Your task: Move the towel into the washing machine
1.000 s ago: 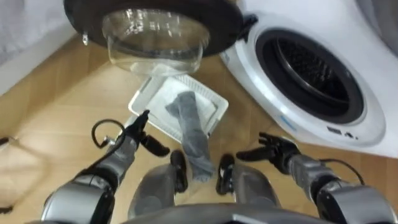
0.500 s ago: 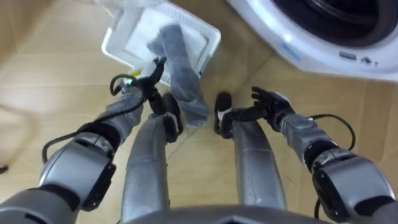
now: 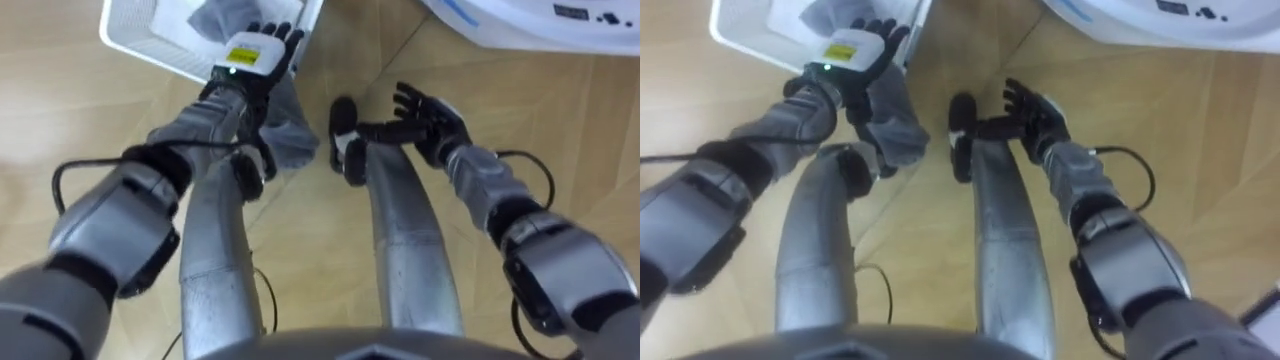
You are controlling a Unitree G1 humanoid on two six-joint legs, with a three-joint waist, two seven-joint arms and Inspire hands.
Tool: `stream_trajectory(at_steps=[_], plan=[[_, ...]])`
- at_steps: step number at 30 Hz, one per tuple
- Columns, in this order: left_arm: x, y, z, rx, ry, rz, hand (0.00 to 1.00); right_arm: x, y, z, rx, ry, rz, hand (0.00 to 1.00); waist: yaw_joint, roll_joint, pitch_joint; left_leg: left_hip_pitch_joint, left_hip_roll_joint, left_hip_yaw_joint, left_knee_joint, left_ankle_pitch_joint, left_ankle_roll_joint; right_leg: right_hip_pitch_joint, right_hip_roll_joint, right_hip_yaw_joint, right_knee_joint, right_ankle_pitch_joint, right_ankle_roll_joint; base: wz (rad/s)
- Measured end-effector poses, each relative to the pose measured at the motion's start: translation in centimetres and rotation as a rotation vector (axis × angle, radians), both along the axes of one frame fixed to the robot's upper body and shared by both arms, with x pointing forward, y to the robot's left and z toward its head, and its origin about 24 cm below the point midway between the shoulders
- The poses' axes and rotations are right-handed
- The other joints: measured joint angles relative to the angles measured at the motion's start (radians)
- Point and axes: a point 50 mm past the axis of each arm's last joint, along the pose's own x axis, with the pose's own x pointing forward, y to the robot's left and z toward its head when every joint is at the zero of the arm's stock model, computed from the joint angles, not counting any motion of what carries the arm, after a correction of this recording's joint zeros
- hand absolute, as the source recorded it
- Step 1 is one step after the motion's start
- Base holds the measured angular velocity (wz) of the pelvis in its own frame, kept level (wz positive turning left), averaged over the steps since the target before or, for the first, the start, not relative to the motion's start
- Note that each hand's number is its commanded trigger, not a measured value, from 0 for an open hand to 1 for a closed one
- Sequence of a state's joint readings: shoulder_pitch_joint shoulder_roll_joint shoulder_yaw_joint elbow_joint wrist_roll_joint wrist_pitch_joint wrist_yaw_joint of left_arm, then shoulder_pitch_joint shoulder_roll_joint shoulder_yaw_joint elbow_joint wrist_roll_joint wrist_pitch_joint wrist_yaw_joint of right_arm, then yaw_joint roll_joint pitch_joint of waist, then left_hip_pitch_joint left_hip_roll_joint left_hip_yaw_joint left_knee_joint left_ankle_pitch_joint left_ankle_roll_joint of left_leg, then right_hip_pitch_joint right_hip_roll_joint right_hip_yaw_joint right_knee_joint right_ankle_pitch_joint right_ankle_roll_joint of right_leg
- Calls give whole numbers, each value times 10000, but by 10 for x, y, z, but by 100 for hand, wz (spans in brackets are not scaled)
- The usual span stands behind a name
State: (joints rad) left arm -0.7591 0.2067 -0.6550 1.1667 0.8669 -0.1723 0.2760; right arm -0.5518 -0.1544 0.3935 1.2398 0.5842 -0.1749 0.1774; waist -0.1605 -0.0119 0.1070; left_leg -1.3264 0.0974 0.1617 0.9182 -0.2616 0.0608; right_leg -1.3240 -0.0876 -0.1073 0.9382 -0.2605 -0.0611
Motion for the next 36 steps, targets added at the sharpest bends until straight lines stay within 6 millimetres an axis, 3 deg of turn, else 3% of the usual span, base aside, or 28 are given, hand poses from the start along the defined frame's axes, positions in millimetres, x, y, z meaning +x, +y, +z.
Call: stream_trajectory(at_steps=[2, 3, 4, 5, 14, 17, 27, 32, 36], plan=[[0, -4, 2, 169, -96, -302, 0, 1, 0, 2, -40, -48, 23, 0, 14, 0, 0, -191, 116, 12, 288, -200, -10, -184, 29, 9, 215, -135, -7, -9], [0, -5, 2, 199, -104, -365, 13, 2, 0, 2, -73, -73, 72, 0, 18, 0, 0, -249, 124, 13, 361, -240, -10, -231, 41, 3, 258, -160, -17, -8], [0, -5, 1, 236, -99, -417, 72, 4, 0, 4, -137, -131, 153, 0, -4, 1, 0, -328, 120, 20, 448, -291, -4, -314, 16, 8, 369, -219, -12, 0], [0, -7, 2, 330, -105, -551, 100, 5, 0, 5, -151, -218, 185, 0, 7, 2, 0, -414, 123, 8, 501, -309, -2, -388, 12, -4, 406, -258, -13, 0], [-8, -23, -7, 888, 461, -1555, 100, 10, 6, 11, -141, -498, 589, 0, -163, -6, 9, -491, 108, 6, 900, -568, 126, -424, -195, -46, 874, -596, 64, 6], [-10, -26, -11, 1058, 1135, -1660, 100, 11, 9, 12, -86, -673, 637, 0, -386, -82, 52, -497, 105, 32, 911, -588, 162, -424, -197, -26, 850, -587, 89, -3], [-12, -35, -15, 1415, 2898, -1817, 100, 9, 13, 10, -200, -685, 861, 0, -554, -101, 57, -494, 142, 61, 814, -607, 154, -409, -167, -32, 702, -601, 113, -2], [-15, -37, -19, 1586, 3652, -1867, 100, 13, 25, 13, -37, -788, 1034, 0, -829, -264, 40, -370, 114, 174, 738, -604, 159, -368, -188, 74, 694, -613, 134, 0], [-17, -35, -22, 1663, 3887, -1831, 100, 10, 23, 9, -136, -637, 878, 0, -914, -305, 51, -229, 119, 181, 739, -602, 162, -221, -185, 79, 681, -613, 134, 0]])
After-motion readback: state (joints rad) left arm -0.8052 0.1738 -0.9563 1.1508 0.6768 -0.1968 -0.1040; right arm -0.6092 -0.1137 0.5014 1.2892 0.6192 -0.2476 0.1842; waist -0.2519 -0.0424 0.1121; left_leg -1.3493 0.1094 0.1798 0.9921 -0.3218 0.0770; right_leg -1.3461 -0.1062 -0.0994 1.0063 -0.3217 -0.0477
